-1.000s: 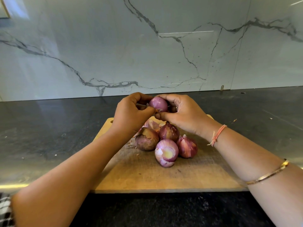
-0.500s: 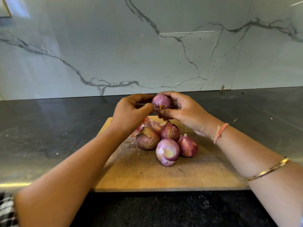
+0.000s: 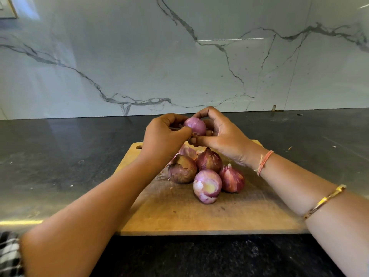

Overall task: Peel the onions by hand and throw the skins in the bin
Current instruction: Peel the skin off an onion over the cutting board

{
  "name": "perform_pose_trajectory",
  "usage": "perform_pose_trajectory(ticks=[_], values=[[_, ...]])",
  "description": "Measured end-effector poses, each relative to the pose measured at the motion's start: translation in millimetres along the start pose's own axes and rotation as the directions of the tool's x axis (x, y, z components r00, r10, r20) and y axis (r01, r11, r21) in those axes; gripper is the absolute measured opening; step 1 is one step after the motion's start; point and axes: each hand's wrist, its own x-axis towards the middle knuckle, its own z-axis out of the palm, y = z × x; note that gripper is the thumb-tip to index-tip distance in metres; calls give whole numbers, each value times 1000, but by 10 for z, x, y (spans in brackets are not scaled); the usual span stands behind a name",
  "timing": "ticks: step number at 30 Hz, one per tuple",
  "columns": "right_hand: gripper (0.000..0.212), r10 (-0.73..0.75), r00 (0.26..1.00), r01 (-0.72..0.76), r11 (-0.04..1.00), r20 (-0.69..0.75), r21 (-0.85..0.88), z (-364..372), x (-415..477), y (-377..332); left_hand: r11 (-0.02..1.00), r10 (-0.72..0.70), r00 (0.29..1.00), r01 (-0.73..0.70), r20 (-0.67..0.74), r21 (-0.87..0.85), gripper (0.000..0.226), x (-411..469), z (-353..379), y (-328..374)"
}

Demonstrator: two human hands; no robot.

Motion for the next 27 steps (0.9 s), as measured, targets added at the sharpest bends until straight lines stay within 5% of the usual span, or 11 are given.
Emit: perform_pose_trajectory(ticks=[19,27], values=[[38,-14,1000,9,975,-23,-221,17,-17,-5,995,38,999,-41,33,94,27,36,6,-1],[35,-19,1000,18,996,-4,-83,22,-9,-1,993,91,996,-90,-13,74,31,62,-42,-39]])
